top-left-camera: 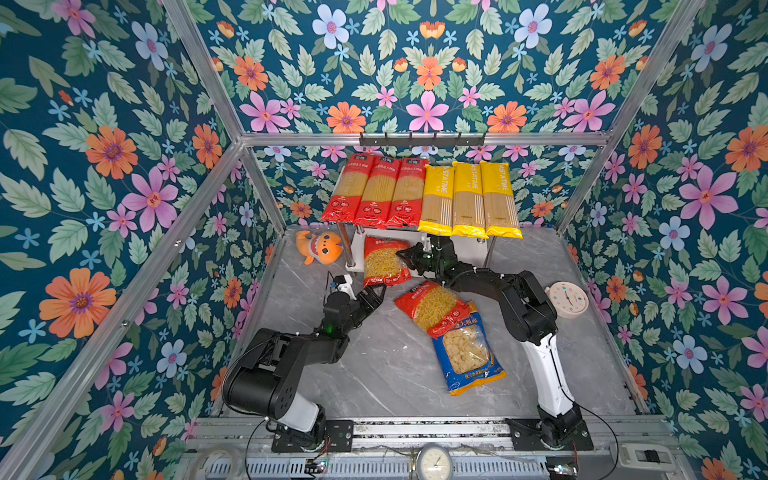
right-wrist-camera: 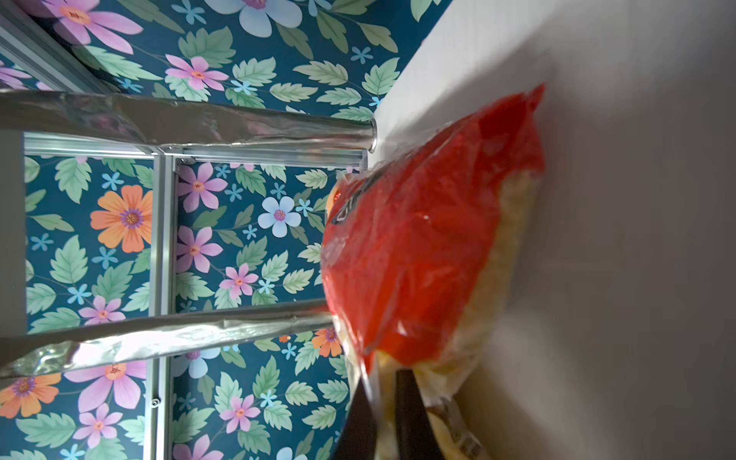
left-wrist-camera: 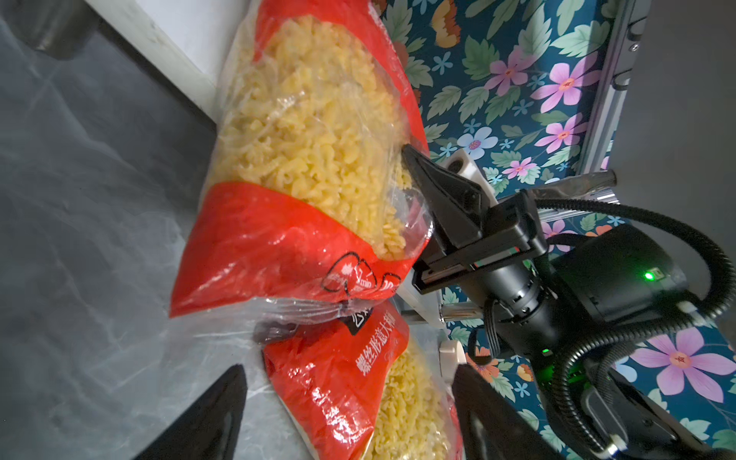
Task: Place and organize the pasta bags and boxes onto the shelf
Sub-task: 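Release the bag on the lower shelf and withdraw the left gripper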
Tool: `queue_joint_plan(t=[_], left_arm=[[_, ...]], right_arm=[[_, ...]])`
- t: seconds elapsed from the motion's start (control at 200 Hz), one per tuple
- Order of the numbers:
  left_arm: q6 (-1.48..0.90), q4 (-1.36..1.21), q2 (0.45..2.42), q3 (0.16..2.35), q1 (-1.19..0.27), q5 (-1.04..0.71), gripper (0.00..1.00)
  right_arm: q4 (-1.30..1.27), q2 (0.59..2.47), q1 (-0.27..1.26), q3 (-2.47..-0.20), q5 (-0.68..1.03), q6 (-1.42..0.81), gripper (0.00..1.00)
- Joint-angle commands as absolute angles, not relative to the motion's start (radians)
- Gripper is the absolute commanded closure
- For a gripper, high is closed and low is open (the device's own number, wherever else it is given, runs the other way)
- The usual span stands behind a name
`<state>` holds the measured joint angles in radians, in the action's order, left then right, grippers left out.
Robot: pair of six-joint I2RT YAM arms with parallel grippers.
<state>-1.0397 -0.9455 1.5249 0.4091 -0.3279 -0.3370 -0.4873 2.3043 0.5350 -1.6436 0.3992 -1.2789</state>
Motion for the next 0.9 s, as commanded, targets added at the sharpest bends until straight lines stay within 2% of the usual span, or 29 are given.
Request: queue_joint_plan(t=[0.0, 0.225, 0.35, 0.595, 0.895], left_arm=[[-1.019, -0.955, 1.517, 0.421, -0.325, -0.338, 0.17], [-0.967, -0.823, 1.436, 0.399, -0.307, -0.304, 0.18], [-0.940, -0.687, 1.356, 0.388, -0.265, -0.285, 0.19], [-0.798, -0.215, 1.164, 0.461, -0.209, -0.149, 0.20], [-0.793, -0.155, 1.064, 0.453, -0.201, -0.152, 0.20]], right_arm=[[-0.575, 2.327, 0.536, -1.695, 0.280, -1.380, 1.00], [-0.480, 2.424, 0.540, -1.876, 0.275, -1.369, 1.00], [-0.493, 2.410, 0.549, -1.824, 0.238, -1.373, 1.00], [-0.496, 2.358, 0.554, -1.746, 0.173, -1.382, 1.00], [-0.428, 2.452, 0.569, -1.903, 0.235, -1.373, 1.00]])
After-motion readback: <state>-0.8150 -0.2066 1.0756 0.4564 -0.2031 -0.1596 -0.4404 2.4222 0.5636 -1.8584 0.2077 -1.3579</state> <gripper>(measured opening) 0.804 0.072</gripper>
